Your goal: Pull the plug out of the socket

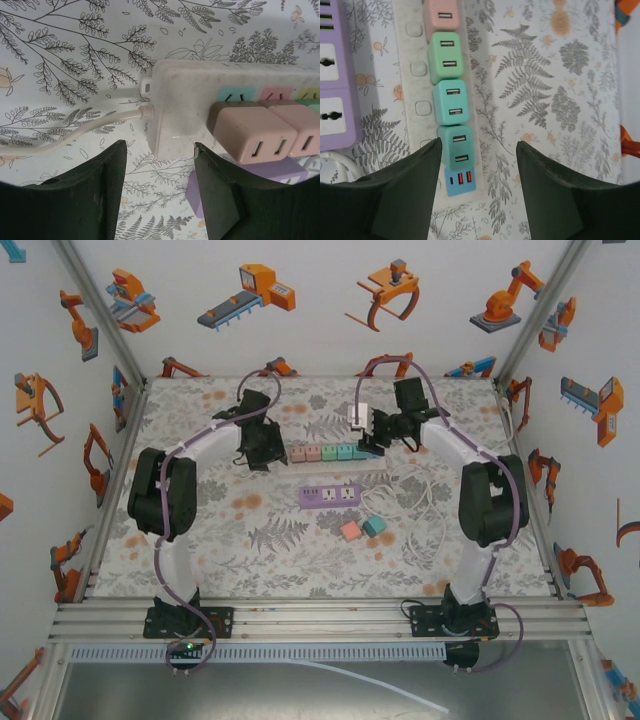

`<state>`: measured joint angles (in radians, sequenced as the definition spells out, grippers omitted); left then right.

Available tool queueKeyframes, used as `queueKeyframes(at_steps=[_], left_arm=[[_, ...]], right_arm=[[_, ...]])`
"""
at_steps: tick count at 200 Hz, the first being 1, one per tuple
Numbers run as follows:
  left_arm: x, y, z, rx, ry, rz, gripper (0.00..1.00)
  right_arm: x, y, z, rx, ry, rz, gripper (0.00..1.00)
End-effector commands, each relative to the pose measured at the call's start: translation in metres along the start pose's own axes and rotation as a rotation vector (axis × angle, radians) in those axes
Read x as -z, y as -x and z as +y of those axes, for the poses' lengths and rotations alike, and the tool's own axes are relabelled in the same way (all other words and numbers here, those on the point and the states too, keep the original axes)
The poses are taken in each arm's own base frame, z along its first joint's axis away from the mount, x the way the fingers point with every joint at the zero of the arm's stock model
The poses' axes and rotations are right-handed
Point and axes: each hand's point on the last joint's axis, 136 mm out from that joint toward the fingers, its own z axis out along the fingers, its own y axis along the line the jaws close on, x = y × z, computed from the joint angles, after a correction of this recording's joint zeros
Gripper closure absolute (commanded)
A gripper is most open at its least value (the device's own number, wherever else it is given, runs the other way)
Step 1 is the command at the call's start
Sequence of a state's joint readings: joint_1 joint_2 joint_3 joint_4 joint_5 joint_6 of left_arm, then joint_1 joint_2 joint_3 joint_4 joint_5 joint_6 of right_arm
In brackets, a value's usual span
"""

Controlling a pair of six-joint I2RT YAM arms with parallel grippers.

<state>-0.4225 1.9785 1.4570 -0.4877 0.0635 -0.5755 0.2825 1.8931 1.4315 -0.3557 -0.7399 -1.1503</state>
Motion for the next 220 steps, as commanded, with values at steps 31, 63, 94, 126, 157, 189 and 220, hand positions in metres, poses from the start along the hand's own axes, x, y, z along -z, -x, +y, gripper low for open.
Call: queueKeyframes(at_steps=[31,63,94,126,157,189,220], left_arm=[[-0.013,0.000,-0.002,-0.036,0.014,0.018,0.47],[-0.023,-0.009,0.003,-0.039,0.034,0.041,0.47],[-0.031,-0.017,0.008,-0.033,0.049,0.064,0.48],[-0.040,-0.026,0.006,-0.034,0.037,0.086,0.48],[-0.048,-0.036,0.011,-0.040,0.060,0.095,0.49],[-0.054,-0.043,0.019,-0.029,0.085,0.113,0.50],[-0.056,-0.049,0.023,-0.026,0.092,0.127,0.50]], right_arm=[[-0.019,-0.021,0.020,-0.010,0.108,0.044,0.52],[-0.026,-0.032,0.024,-0.017,0.135,0.068,0.52],[-0.032,-0.034,0.023,-0.022,0.153,0.061,0.69],[-0.039,-0.033,0.023,-0.017,0.162,0.063,0.74],[-0.035,-0.016,0.017,-0.063,0.169,0.007,0.89],[-0.029,0.007,0.013,-0.182,0.204,-0.074,0.93],[-0.027,0.006,0.013,-0.264,0.223,-0.088,1.00]])
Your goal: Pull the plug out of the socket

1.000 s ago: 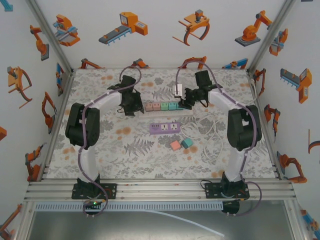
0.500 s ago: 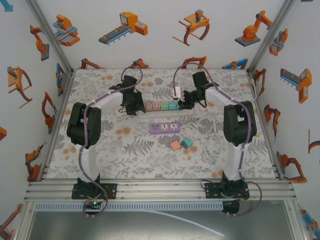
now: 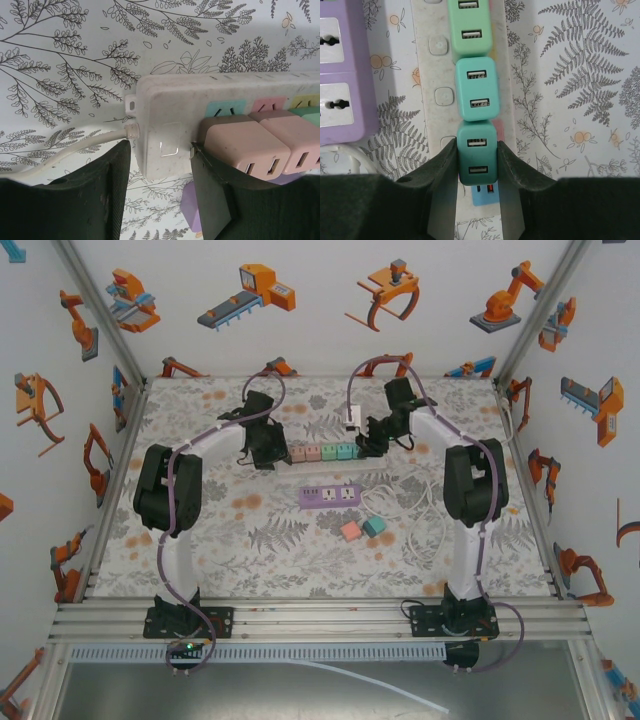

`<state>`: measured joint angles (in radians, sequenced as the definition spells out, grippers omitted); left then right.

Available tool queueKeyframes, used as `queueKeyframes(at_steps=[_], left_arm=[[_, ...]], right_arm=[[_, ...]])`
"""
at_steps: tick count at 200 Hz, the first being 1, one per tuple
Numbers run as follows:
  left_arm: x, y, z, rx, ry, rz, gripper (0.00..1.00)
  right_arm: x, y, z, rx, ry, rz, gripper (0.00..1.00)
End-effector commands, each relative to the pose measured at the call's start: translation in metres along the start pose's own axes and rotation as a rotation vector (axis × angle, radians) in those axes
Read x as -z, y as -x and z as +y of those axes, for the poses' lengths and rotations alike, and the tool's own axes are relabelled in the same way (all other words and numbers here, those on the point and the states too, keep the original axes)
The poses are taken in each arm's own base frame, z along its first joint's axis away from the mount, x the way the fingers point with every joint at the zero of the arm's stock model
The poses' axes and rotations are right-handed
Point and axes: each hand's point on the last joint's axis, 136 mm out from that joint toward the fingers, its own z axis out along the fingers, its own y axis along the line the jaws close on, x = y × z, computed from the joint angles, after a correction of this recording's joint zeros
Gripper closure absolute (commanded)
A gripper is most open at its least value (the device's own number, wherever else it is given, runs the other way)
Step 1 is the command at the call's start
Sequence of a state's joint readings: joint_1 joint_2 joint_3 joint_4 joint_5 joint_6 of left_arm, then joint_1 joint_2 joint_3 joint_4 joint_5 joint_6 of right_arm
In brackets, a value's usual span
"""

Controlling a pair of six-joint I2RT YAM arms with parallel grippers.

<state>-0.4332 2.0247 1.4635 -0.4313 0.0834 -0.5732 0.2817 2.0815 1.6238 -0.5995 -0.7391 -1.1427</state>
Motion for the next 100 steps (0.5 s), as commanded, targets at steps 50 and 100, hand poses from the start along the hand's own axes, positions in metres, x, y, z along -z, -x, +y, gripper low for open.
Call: queueKeyframes(at_steps=[50,100], left_arm=[[-0.033,-0.049,0.036,-0.017,0.135,0.117,0.50],[-0.040,-0.050,0.032,-0.013,0.124,0.125,0.51]], right_arm=[[0.003,0.045,0.003,-0.165,0.114,-0.215,1.00],[-0.002,0.046,0.014,-0.056,0.105,-0.095,1.00]])
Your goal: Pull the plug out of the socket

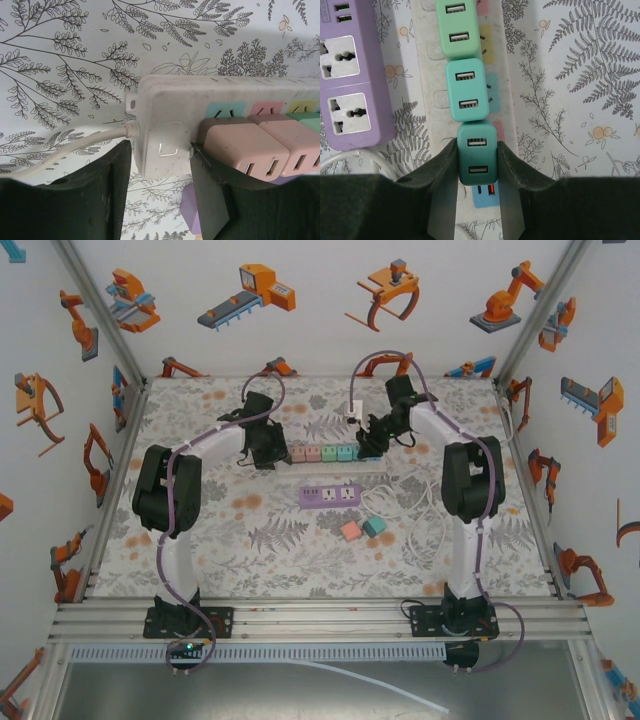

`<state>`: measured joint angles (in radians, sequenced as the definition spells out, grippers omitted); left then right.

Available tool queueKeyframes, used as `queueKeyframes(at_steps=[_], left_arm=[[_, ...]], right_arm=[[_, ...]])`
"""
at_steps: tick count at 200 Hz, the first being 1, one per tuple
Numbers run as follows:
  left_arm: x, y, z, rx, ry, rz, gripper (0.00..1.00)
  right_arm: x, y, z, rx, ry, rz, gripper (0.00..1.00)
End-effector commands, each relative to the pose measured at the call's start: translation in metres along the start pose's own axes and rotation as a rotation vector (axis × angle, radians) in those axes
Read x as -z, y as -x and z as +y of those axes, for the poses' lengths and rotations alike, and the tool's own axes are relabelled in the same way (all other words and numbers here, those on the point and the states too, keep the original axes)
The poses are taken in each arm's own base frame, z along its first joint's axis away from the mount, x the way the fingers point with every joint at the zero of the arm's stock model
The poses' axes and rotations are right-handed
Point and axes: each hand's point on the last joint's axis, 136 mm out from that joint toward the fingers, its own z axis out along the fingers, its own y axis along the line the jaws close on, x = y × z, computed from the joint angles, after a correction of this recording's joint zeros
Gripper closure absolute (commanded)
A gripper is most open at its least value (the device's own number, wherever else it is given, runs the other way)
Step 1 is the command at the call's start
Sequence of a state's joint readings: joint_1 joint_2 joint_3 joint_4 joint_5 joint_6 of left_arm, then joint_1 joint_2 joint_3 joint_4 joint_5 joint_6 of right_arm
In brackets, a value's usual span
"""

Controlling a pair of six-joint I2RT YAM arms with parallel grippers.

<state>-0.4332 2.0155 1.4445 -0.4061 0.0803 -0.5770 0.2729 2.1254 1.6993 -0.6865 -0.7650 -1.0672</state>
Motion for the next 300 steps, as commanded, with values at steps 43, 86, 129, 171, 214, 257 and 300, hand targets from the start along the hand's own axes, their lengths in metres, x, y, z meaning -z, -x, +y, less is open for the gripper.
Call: queueKeyframes(at_steps=[43,86,129,171,214,257,300], left_arm=[[-0.045,-0.053,0.034,-0.018,0.149,0.149,0.52],[-0.043,-0.051,0.037,-0.022,0.161,0.139,0.52],[-0.031,-0.043,0.026,-0.021,0.123,0.121,0.50],[0.005,-0.017,0.004,-0.032,0.052,0.038,0.37],[0.072,0.015,-0.028,-0.086,-0.067,-0.093,0.22],[0.158,0.020,-0.058,-0.196,-0.223,-0.228,0.07],[0.230,-0.010,-0.079,-0.340,-0.442,-0.316,0.03]], right_arm=[[0.012,0.073,0.016,0.000,0.094,-0.203,1.00],[0.009,0.059,0.016,0.005,0.084,-0.161,1.00],[0.027,0.081,0.000,-0.039,0.000,-0.215,1.00],[0.074,0.111,-0.041,-0.274,-0.288,-0.269,1.00],[0.142,0.139,-0.038,-0.555,-0.524,-0.486,1.00],[0.194,0.130,-0.001,-0.957,-0.627,-0.728,1.00],[0.204,0.100,0.056,-1.240,-0.587,-0.904,1.00]])
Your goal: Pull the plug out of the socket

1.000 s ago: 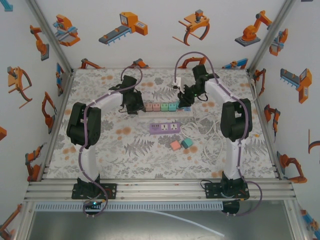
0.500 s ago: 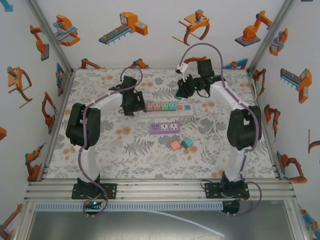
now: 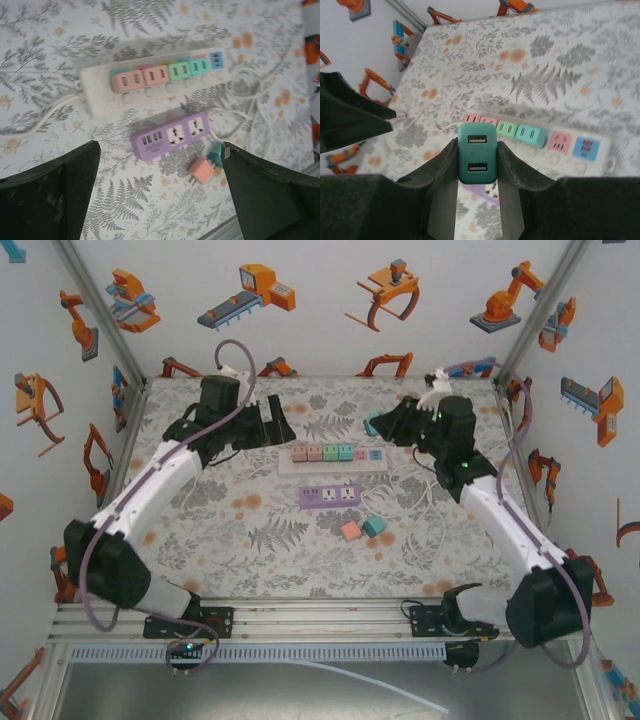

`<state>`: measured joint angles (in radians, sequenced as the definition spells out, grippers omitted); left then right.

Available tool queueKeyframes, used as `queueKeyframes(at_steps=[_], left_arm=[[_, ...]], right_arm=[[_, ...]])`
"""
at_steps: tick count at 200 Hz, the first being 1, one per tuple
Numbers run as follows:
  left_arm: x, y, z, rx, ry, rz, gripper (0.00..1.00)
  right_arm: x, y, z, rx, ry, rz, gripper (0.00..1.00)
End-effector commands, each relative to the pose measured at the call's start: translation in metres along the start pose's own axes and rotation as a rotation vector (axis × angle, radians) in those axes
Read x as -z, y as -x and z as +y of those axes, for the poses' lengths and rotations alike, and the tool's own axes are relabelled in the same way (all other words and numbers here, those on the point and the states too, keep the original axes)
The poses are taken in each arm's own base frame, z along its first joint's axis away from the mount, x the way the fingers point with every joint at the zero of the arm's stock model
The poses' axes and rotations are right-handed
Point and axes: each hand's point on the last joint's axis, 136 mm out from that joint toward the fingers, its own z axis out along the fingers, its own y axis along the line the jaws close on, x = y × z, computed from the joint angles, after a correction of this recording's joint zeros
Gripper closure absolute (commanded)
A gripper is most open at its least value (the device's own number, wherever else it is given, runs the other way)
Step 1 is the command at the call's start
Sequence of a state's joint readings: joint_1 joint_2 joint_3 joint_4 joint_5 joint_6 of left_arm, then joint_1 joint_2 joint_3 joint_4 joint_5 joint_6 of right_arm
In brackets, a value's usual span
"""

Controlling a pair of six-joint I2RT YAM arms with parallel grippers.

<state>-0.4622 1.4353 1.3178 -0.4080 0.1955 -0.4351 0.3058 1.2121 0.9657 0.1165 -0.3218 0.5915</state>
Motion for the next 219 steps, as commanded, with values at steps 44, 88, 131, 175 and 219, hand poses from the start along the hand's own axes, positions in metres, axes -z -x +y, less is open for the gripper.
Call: queueKeyframes(at_steps=[44,88,131,175,219], left_arm=[[0.068,-0.052,-0.050,-0.244,-0.323,0.041,0.03],[0.106,-0.094,-0.100,-0.477,-0.636,0.075,0.03],[0.130,-0.145,-0.129,-0.653,-0.856,0.140,0.03],[0.134,-0.171,-0.133,-0.770,-0.902,0.174,0.03],[0.127,-0.175,-0.130,-0.766,-0.886,0.208,0.03]], right_arm=[[0.056,-0.074,0.015,-0.427,0.050,0.131,1.00],[0.083,-0.164,-0.017,-0.395,-0.082,0.352,1.00],[0.103,-0.232,-0.061,-0.342,-0.227,0.518,1.00],[0.093,-0.261,-0.086,-0.381,-0.246,0.485,1.00],[0.097,-0.280,-0.113,-0.381,-0.355,0.488,0.86]])
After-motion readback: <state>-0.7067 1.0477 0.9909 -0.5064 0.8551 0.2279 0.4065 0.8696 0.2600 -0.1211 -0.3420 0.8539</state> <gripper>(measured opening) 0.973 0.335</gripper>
